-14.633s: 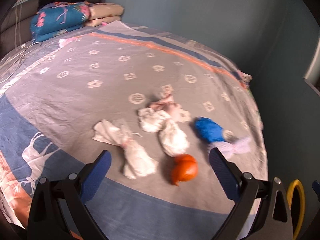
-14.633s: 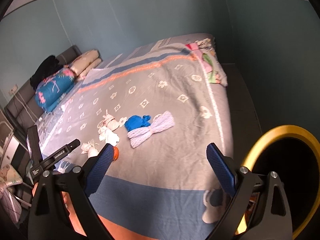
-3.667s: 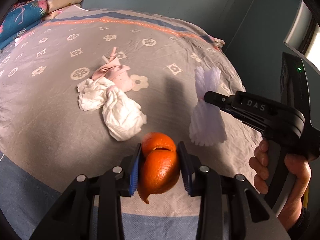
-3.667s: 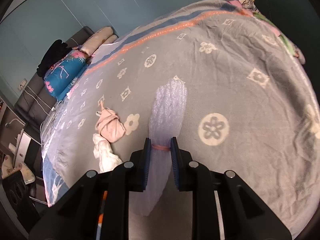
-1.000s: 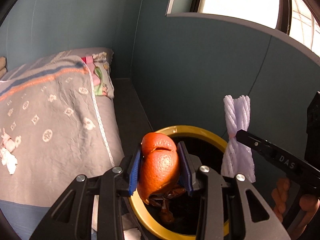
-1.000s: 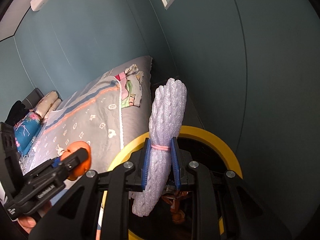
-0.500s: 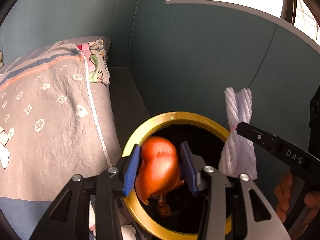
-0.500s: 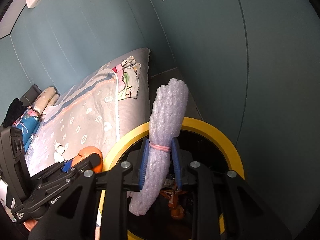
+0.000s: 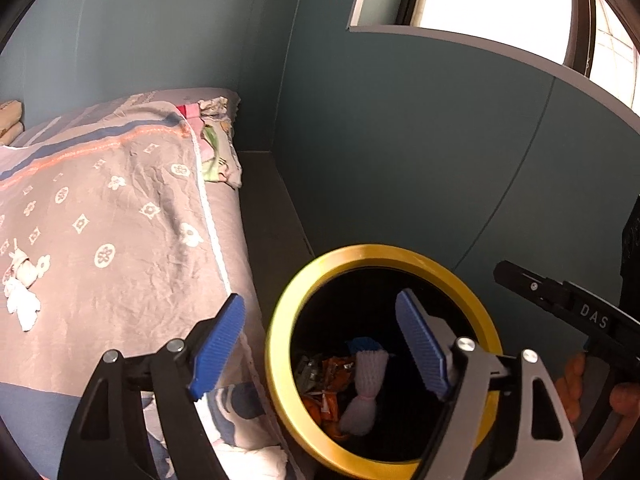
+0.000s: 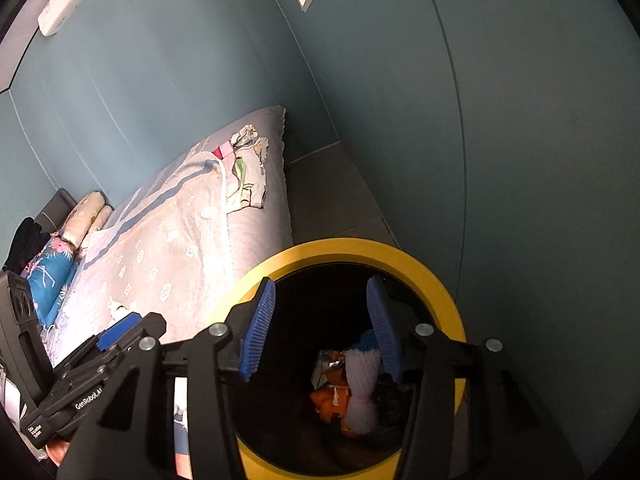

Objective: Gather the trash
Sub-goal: 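Move both open tools back over the tissues on the bed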

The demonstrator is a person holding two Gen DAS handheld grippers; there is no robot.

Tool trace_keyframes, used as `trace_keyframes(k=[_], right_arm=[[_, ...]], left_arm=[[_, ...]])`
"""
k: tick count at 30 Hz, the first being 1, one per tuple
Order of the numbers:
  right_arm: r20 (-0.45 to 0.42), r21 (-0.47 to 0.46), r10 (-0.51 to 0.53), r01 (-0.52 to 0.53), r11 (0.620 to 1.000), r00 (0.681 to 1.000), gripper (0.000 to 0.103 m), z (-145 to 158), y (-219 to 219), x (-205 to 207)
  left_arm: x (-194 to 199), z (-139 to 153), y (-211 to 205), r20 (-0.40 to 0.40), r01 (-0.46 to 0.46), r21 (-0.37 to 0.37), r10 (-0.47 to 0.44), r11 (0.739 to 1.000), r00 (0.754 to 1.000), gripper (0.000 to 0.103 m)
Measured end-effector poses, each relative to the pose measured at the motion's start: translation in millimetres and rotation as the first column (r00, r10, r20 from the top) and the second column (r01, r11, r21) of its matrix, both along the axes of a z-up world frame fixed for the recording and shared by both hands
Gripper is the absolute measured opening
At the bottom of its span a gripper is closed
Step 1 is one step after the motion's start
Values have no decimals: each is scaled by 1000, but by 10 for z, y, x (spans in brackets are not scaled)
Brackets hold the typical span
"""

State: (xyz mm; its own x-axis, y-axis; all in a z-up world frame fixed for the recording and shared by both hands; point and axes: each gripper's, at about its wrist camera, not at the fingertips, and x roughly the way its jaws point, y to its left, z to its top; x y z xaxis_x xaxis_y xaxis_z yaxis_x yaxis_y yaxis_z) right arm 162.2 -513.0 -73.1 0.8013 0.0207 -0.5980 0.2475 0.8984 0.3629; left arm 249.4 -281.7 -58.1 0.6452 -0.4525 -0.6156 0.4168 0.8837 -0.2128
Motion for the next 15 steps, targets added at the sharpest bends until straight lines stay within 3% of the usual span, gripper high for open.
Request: trace_keyframes(k=[6,15], right_arm=[[11,6,39,-39,999,999,52,46,132,96],[22,-7,117,-116,993,993,59,143,496,368]], left_arm=[[45,35,246,14,-67,-6,67,998,998,84],[151,35,842,5,-203,-22,203,979,979,89]])
